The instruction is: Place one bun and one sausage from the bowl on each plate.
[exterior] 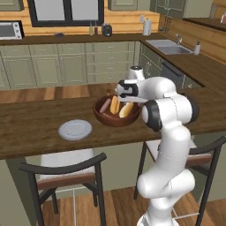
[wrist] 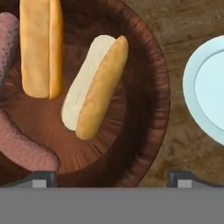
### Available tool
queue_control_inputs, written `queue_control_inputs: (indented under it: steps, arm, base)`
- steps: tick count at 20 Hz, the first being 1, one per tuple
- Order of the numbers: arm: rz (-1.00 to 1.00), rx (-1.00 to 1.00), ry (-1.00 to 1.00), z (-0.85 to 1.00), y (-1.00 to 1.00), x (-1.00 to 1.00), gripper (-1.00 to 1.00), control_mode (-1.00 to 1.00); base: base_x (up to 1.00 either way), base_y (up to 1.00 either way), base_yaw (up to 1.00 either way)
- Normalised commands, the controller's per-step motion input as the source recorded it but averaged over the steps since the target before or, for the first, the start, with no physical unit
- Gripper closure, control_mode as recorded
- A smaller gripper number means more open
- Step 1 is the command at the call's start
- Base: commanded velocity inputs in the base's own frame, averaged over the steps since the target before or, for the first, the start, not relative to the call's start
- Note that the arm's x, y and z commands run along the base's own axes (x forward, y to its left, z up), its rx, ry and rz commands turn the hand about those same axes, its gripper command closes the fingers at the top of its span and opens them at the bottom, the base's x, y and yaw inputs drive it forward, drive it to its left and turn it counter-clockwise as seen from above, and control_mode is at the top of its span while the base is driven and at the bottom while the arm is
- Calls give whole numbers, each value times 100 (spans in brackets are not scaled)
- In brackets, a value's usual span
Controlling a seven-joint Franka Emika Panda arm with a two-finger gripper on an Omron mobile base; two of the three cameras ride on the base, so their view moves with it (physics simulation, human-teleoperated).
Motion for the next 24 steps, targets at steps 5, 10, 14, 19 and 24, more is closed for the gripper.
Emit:
queue_control_inputs:
  steps: [5,10,14,19,24]
  arm:
    - [0,0,0,-34,0,41,-100,-100]
    - [0,0,0,-35,0,46,-100,-100]
    - [0,0,0,-36,1,41,-100,-100]
    - [0,0,0,-38,2,31,-100,-100]
    - [1,0,0,-40,0,2,-100,-100]
  base:
    - [0,0,0]
    - [0,0,0]
    - [0,0,0]
    - [0,0,0]
    - [0,0,0]
